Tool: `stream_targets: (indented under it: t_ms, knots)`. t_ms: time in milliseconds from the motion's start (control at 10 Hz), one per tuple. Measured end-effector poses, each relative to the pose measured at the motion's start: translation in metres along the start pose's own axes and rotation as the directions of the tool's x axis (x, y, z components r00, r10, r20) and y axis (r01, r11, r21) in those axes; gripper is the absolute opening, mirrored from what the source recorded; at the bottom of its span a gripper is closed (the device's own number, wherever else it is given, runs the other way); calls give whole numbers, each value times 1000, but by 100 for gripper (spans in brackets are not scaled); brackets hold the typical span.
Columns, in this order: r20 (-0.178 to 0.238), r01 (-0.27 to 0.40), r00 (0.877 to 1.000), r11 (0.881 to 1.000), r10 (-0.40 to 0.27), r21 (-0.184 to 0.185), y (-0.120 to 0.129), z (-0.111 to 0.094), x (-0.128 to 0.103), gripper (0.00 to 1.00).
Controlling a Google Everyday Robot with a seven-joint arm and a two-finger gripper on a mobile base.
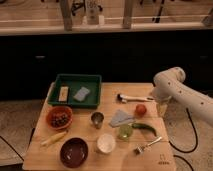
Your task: Place apple in paper cup
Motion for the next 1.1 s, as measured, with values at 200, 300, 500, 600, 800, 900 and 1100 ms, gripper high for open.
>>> stream_targets:
  t_ms: [200, 300, 500, 600, 800, 900, 1100]
  knots:
    - [8, 13, 1000, 1000, -13, 6, -4, 7, 2, 80]
    - [13, 21, 1000, 1000, -21, 7, -5, 10, 0, 80]
    - [21, 39, 999, 999, -39, 14, -10, 16, -2, 80]
    - [29, 49, 998, 999, -49, 17, -13, 19, -4, 80]
    - [36, 63, 997, 998, -64, 22, -15, 24, -6, 80]
    - [39, 71, 997, 997, -72, 24, -16, 26, -6, 80]
    - [50, 94, 994, 995, -95, 27, -21, 32, -10, 80]
